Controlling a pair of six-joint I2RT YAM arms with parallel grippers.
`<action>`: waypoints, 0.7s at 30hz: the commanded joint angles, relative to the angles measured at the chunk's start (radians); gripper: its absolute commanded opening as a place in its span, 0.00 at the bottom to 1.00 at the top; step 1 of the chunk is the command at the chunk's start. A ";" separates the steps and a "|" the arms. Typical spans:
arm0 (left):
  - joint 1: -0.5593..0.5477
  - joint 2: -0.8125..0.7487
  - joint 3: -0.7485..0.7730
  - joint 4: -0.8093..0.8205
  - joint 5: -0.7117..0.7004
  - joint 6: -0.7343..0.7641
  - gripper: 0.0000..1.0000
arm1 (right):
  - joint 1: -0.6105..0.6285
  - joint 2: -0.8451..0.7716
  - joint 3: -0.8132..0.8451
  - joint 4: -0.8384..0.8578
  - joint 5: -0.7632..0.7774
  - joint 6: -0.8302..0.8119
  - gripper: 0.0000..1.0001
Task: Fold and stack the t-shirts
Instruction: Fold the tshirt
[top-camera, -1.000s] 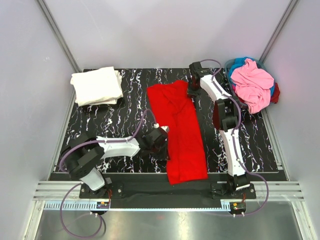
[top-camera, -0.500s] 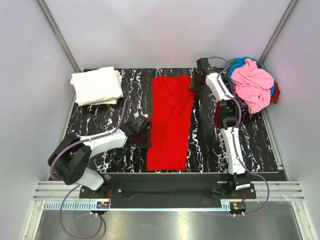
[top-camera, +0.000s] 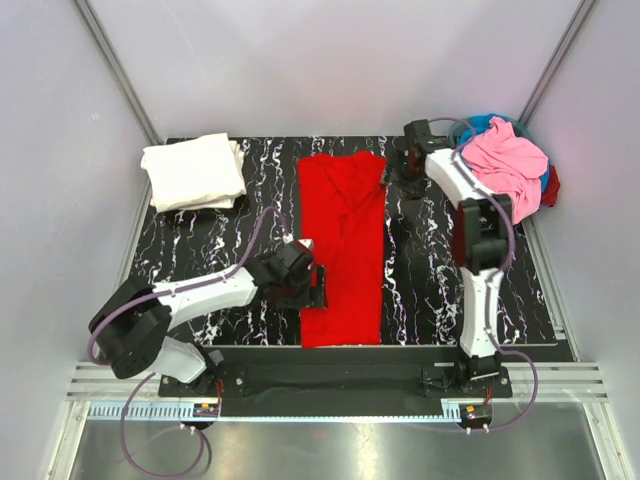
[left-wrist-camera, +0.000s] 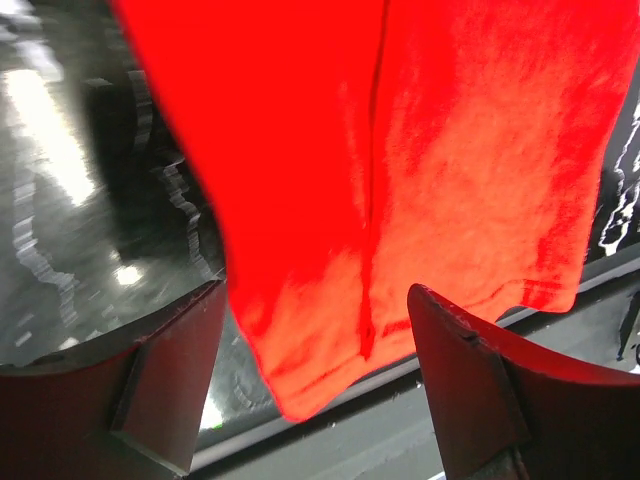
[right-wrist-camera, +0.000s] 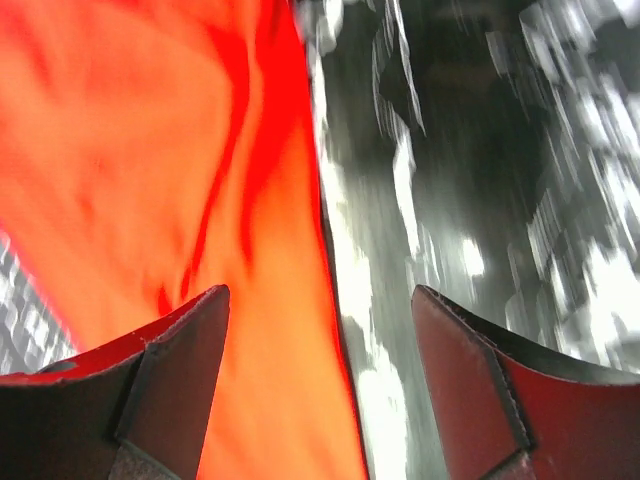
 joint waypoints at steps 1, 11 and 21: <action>0.005 -0.088 0.024 -0.071 -0.094 -0.024 0.79 | 0.028 -0.342 -0.216 0.029 0.017 0.021 0.81; -0.017 -0.053 -0.096 0.084 -0.030 -0.091 0.59 | 0.516 -0.734 -0.866 0.011 0.130 0.257 0.65; -0.122 -0.039 -0.139 0.107 -0.050 -0.194 0.54 | 0.814 -0.694 -0.927 0.037 0.152 0.449 0.56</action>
